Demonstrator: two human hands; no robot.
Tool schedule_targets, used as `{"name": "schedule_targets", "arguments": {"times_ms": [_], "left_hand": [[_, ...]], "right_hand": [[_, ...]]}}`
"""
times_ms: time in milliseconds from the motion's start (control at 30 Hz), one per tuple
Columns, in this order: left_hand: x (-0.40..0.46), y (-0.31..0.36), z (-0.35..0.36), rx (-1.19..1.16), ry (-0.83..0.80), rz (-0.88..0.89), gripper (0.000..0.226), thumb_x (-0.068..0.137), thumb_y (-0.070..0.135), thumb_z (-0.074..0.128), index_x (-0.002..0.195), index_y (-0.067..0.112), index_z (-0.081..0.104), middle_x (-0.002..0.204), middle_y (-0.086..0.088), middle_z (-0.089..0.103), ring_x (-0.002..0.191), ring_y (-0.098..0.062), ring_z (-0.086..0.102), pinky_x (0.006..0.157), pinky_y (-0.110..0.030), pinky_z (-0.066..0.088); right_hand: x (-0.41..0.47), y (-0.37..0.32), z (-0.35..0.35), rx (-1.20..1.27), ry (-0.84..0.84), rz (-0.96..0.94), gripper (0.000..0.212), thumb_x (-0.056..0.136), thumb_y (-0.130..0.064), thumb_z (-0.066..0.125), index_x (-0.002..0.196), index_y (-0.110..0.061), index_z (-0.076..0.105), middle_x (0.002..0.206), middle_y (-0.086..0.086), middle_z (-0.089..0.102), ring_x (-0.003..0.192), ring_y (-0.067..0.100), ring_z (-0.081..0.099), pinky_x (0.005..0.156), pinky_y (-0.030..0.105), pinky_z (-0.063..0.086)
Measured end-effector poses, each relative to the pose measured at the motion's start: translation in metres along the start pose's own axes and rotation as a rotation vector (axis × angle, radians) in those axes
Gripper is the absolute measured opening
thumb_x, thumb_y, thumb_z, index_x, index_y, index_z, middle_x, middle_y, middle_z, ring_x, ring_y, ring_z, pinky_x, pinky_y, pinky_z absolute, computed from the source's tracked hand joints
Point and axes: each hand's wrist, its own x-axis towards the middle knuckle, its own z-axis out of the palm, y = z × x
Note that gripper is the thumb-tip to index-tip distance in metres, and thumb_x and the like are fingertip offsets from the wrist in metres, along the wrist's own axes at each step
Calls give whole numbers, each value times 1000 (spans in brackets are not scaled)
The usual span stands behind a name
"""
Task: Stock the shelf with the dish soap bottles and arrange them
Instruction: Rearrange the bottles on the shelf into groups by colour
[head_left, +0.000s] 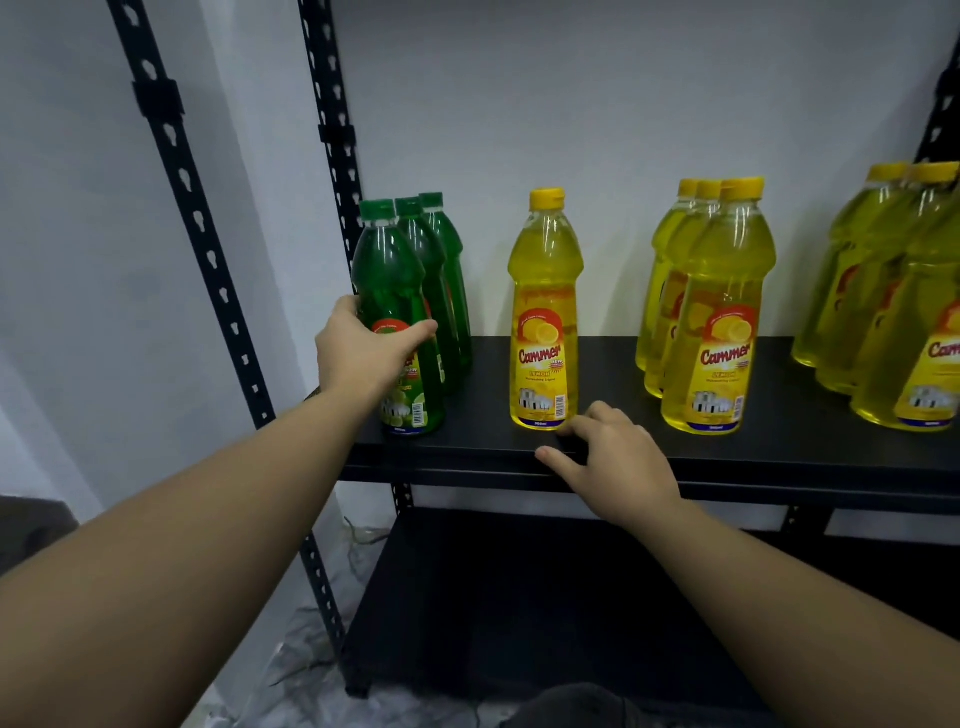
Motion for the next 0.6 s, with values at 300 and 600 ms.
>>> {"name": "schedule_targets", "arguments": {"times_ms": [300, 600], "left_hand": [[-12, -5, 7, 122, -53, -2, 99, 63, 59, 91, 141, 30, 37, 131, -5, 54, 107, -27, 62, 70, -40, 62], [-13, -15, 17, 167, -56, -48, 98, 69, 49, 94, 144, 18, 39, 135, -9, 57, 117, -29, 63, 96, -52, 59]], "right_hand": [[-6, 4, 4, -9, 35, -18, 54, 90, -71, 57, 126, -32, 67, 102, -15, 46, 94, 5, 43, 83, 27, 42], [-7, 4, 4, 2, 38, -10, 54, 91, -69, 58, 129, -32, 66, 104, -15, 47, 95, 5, 43, 85, 27, 42]]}}
